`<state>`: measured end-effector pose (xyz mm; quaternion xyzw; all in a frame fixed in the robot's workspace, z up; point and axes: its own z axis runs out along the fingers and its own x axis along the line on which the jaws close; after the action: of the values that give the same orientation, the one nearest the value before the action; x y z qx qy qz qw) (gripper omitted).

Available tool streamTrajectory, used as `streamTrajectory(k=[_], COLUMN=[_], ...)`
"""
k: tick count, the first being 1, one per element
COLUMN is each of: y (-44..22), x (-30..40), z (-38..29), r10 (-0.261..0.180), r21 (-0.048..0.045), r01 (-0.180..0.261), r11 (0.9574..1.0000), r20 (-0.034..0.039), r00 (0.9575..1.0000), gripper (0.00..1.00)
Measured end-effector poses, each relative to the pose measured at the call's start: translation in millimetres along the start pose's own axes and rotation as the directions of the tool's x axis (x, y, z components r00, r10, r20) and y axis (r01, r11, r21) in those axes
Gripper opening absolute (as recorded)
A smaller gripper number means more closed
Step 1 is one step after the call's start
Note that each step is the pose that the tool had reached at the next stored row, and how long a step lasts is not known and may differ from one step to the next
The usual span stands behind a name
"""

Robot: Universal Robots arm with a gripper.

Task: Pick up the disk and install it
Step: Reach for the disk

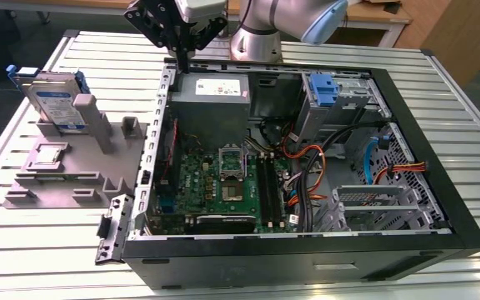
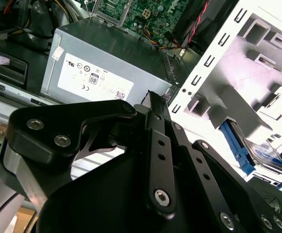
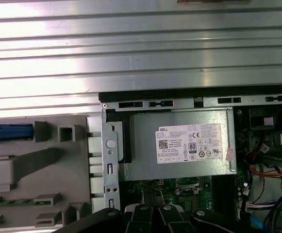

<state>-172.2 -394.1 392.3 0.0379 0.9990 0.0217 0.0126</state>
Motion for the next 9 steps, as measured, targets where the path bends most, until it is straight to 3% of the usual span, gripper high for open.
streamTrajectory(k=[9], y=[0.1], x=[3.6], z=[0.1], r10=[0.0], r21=[0.0], r01=[0.0], r11=[1.0], r20=[0.0], r00=[1.0], gripper=[0.1])
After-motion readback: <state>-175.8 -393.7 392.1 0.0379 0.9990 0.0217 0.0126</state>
